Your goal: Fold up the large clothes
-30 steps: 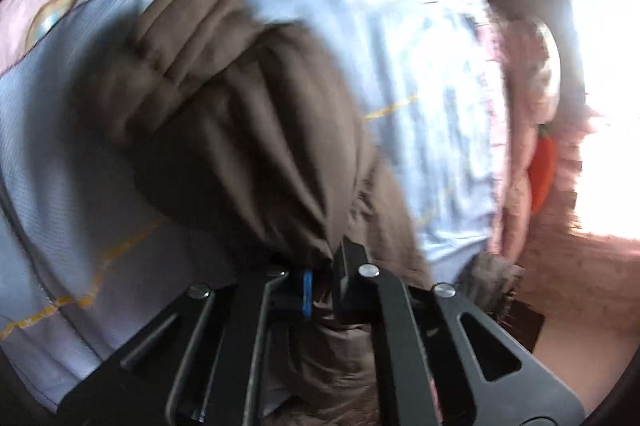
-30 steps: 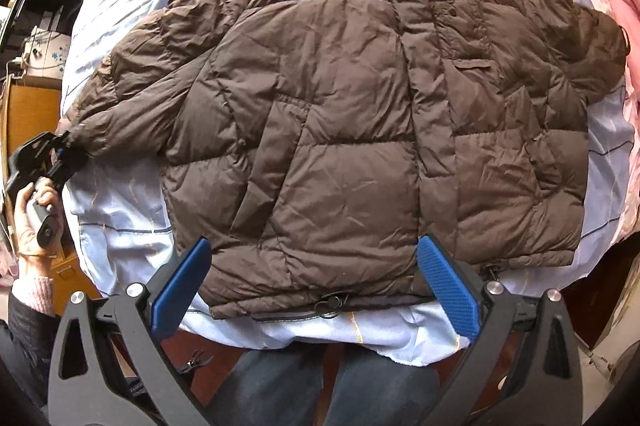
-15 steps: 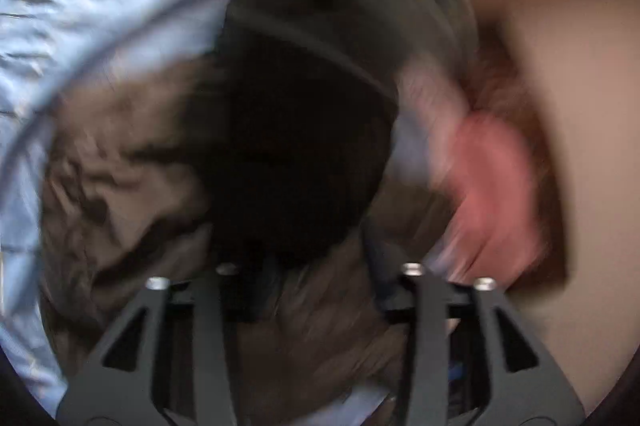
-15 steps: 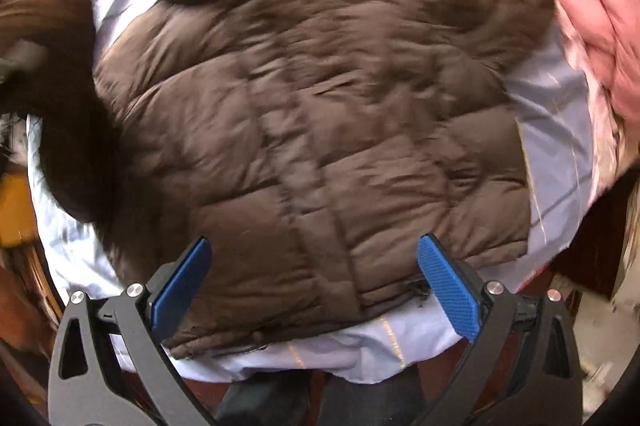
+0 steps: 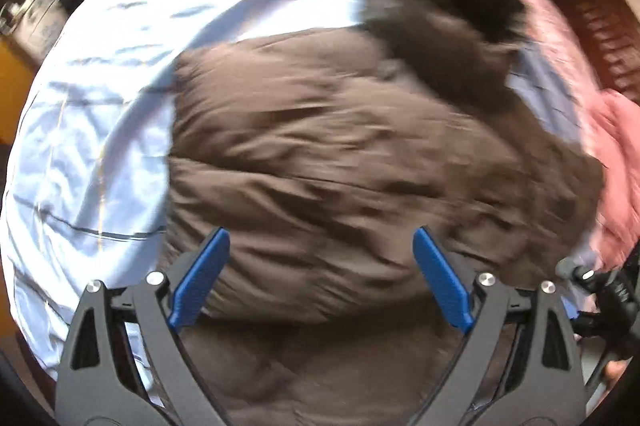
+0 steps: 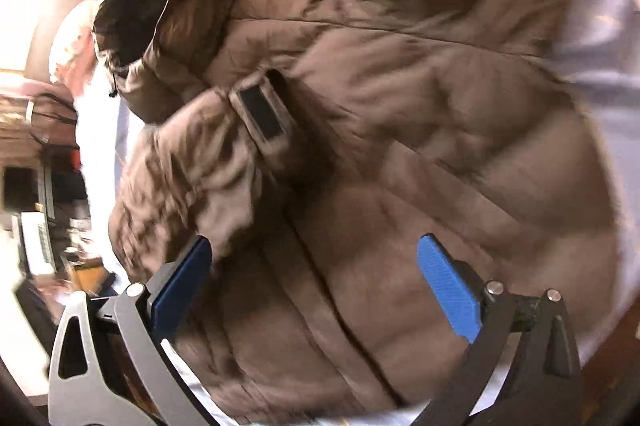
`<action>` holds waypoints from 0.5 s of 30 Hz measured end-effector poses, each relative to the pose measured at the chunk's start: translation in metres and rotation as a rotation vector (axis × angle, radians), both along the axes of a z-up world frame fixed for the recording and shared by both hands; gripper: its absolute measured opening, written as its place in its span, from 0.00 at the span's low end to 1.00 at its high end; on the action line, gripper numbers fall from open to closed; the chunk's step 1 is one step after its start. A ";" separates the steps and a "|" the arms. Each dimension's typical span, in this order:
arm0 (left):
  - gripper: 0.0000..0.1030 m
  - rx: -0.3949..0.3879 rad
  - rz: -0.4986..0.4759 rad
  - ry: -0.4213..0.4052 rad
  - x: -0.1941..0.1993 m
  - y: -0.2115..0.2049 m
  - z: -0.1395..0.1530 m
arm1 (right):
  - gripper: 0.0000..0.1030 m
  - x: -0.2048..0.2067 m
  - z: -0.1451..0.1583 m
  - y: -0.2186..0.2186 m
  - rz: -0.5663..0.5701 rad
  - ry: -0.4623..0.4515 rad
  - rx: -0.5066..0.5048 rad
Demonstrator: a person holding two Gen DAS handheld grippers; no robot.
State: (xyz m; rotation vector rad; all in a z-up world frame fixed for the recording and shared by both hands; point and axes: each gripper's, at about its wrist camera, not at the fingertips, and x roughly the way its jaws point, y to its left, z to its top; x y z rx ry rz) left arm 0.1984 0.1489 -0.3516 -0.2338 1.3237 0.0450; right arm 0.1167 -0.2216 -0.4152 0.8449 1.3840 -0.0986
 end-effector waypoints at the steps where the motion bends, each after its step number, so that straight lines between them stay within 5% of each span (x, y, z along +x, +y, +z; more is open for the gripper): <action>1: 0.91 0.014 0.020 0.051 0.005 0.008 -0.018 | 0.99 0.012 -0.012 0.004 -0.002 -0.008 0.035; 3: 0.91 0.017 0.073 0.124 0.009 0.023 -0.050 | 0.97 0.030 -0.031 0.015 0.024 -0.007 0.098; 4: 0.92 0.014 0.093 0.136 0.006 0.028 -0.059 | 0.80 0.040 -0.041 0.026 0.048 -0.002 0.143; 5: 0.93 0.011 0.122 0.155 0.004 0.035 -0.072 | 0.45 0.048 -0.050 0.036 0.081 0.024 0.167; 7: 0.94 0.034 0.153 0.168 0.001 0.041 -0.084 | 0.23 0.062 -0.051 0.054 0.150 0.025 0.152; 11: 0.94 0.075 0.178 0.146 0.008 0.043 -0.088 | 0.14 0.085 -0.008 0.049 0.162 -0.120 0.029; 15: 0.96 0.131 0.211 0.148 0.029 0.044 -0.097 | 0.14 0.106 -0.021 0.041 0.173 -0.049 -0.009</action>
